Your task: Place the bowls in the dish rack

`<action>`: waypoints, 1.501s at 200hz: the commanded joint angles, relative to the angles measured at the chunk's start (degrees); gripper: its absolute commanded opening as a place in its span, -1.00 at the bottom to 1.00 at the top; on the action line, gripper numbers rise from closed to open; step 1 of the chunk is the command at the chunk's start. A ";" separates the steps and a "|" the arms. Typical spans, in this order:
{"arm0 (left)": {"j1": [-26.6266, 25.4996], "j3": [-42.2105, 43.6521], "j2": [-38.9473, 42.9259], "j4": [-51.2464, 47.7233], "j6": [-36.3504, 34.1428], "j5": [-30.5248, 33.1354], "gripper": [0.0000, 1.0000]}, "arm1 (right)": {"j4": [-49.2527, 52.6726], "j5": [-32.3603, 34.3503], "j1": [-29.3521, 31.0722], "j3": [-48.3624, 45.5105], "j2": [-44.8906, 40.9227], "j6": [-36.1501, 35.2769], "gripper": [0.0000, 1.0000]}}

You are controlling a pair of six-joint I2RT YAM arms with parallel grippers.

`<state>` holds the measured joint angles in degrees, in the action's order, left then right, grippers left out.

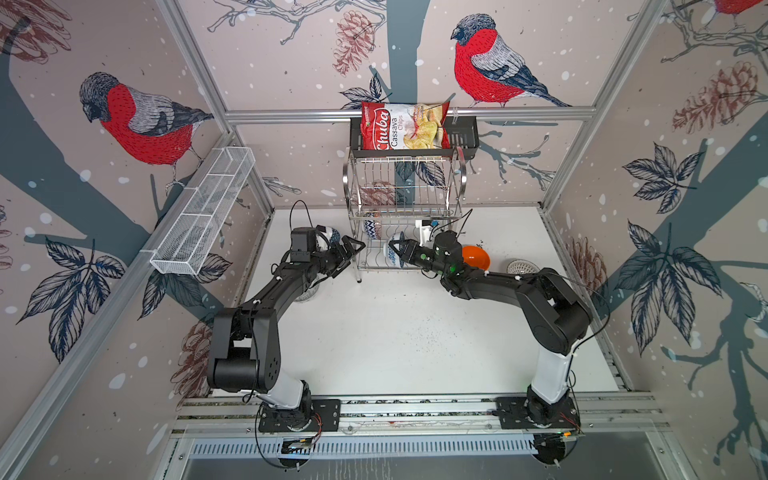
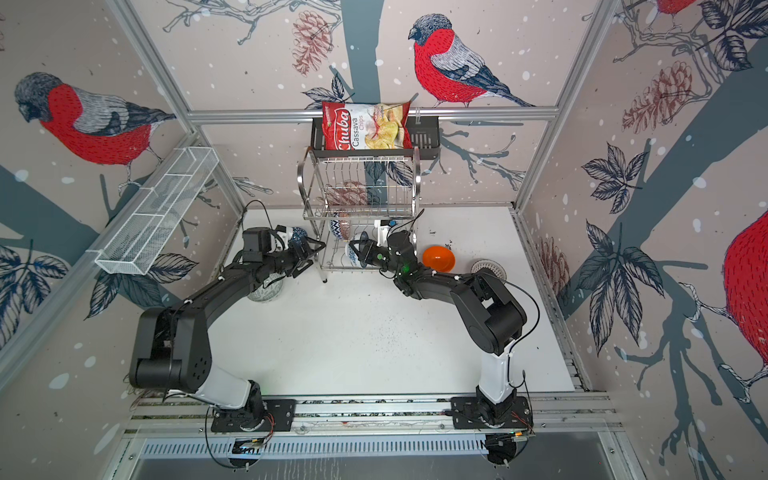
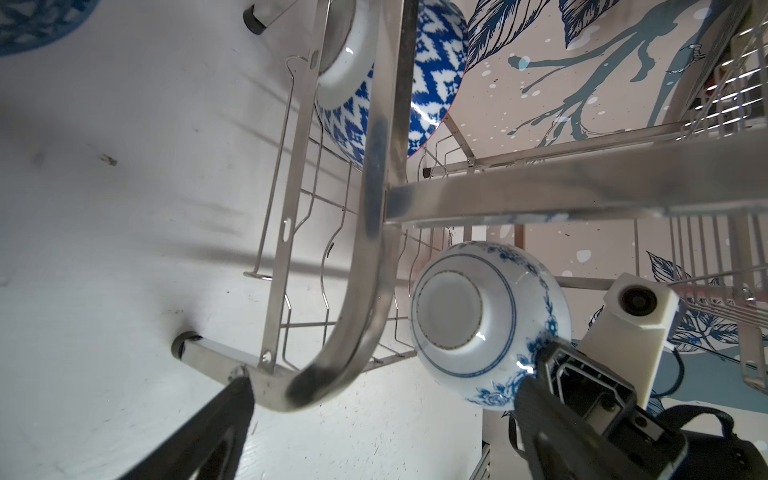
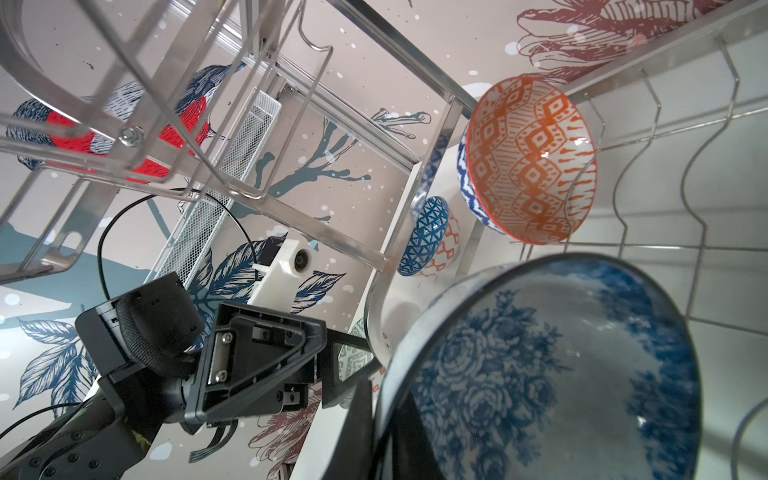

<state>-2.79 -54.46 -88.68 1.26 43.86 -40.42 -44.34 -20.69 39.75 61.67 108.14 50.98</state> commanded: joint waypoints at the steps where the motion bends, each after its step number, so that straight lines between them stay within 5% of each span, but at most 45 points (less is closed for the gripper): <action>1: -0.03 -1.24 -1.49 -0.42 -1.87 -0.29 0.96 | -6.48 0.91 0.16 -0.63 -0.78 1.21 -1.00; 161: -2.84 0.47 -2.63 1.47 -1.15 -0.98 0.96 | -15.74 3.52 -0.99 0.33 4.50 14.91 -1.00; 300: -2.84 -0.05 -2.11 -0.64 -1.86 -0.71 0.96 | -16.24 0.67 -3.58 8.03 11.09 17.05 -1.00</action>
<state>-5.48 -54.00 -91.22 1.85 43.07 -40.38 -55.86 -18.24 36.36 67.92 118.45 67.64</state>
